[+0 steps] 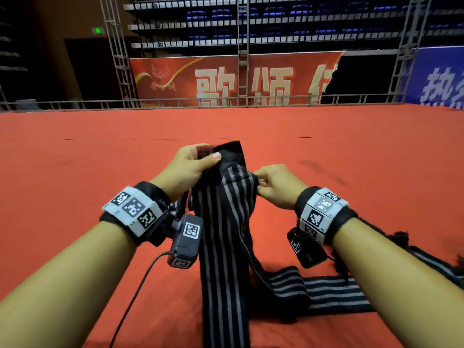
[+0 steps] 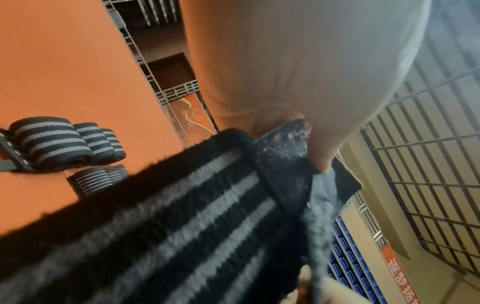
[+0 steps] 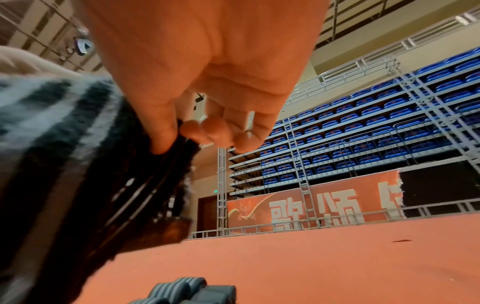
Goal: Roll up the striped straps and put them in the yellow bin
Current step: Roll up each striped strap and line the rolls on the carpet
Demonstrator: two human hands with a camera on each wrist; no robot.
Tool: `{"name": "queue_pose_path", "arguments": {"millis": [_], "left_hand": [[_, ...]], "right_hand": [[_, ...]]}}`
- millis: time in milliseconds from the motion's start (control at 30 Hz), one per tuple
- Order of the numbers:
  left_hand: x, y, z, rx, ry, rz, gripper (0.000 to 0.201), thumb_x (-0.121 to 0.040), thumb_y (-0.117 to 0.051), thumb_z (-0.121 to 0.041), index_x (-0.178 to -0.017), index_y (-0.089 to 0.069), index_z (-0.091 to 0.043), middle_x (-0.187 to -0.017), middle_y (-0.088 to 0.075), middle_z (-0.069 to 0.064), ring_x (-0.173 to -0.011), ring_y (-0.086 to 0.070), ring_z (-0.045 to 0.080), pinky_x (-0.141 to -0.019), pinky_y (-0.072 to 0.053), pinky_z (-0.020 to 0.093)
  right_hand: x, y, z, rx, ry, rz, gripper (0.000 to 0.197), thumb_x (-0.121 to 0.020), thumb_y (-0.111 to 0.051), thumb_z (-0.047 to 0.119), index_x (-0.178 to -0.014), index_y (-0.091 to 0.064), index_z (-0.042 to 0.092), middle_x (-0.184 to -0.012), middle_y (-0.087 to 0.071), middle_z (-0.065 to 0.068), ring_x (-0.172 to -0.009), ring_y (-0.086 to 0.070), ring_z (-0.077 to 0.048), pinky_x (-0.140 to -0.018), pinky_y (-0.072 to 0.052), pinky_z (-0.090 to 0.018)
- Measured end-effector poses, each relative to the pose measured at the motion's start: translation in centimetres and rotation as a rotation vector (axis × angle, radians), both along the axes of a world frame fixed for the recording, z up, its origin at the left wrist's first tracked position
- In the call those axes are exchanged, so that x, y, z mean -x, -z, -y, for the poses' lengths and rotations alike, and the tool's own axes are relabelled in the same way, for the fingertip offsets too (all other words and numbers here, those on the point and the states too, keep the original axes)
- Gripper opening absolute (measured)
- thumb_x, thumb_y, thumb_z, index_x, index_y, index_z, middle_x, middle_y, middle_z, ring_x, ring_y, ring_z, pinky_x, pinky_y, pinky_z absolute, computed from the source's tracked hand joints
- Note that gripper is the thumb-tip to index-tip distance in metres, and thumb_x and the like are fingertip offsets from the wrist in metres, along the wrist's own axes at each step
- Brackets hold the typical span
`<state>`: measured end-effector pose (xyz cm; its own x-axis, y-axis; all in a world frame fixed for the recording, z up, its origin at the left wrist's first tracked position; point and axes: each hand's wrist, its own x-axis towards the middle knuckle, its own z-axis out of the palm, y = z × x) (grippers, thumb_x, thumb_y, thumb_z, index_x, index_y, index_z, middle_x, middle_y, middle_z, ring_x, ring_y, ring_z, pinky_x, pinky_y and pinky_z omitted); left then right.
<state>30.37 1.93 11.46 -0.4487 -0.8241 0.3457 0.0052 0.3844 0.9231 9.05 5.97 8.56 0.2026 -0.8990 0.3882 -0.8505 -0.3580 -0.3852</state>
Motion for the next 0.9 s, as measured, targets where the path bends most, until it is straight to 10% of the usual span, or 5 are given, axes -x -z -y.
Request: {"name": "queue_pose_path", "arguments": {"millis": [133,333,633,767,900], "left_hand": [[0.2,0.2,0.6,0.060,-0.102,-0.035,0.016,-0.100,-0.053,-0.010,-0.109,-0.063,-0.001,-0.090,-0.068,0.008,-0.075,-0.066,0.014,-0.071,-0.057,0.027],[0.6,0.3,0.7,0.073,-0.134,-0.062,0.021,-0.099,-0.054,-0.009,-0.115,-0.062,0.001,-0.091,-0.068,0.010,-0.075,-0.066,0.014,-0.071,-0.058,0.027],[1.7,-0.6,-0.5,0.145,-0.141,-0.026,0.020,-0.097,-0.056,-0.007,-0.112,-0.062,0.005,-0.093,-0.068,0.011,-0.078,-0.066,0.015,-0.071,-0.057,0.025],[1.7,-1.3,-1.6,0.143,-0.118,-0.037,0.016,-0.098,-0.054,-0.006,-0.110,-0.061,0.003,-0.094,-0.068,0.012,-0.080,-0.066,0.017,-0.076,-0.055,0.030],[1.1,-1.8,-2.3,0.089,-0.111,-0.095,0.024,-0.102,-0.048,-0.008,-0.118,-0.059,0.005,-0.098,-0.067,0.011,-0.083,-0.066,0.015,-0.075,-0.056,0.026]], "right_hand": [[2.7,1.7,0.8,-0.127,0.309,-0.192,0.013,-0.085,-0.059,0.021,-0.075,-0.062,0.028,-0.072,-0.061,-0.001,-0.078,-0.059,-0.029,-0.065,-0.046,-0.032],[7.1,2.8,0.1,-0.217,0.813,-0.071,0.032,-0.081,-0.056,0.015,-0.112,-0.059,0.013,-0.108,-0.065,-0.016,-0.100,-0.062,-0.036,-0.074,-0.045,-0.034],[-0.1,-2.2,-0.8,0.044,0.021,0.484,0.036,-0.090,-0.064,0.036,-0.120,-0.058,0.017,-0.102,-0.067,-0.004,-0.096,-0.064,-0.018,-0.083,-0.051,-0.032],[-3.3,-4.8,-1.0,0.126,-0.117,0.548,0.012,-0.090,-0.061,0.012,-0.097,-0.065,0.003,-0.092,-0.071,-0.014,-0.082,-0.067,-0.024,-0.080,-0.055,-0.046],[-4.2,-5.9,-1.2,0.193,-0.003,0.477,0.027,-0.077,-0.056,0.030,-0.082,-0.059,0.003,-0.082,-0.068,-0.018,-0.081,-0.064,-0.038,-0.075,-0.052,-0.055]]}}
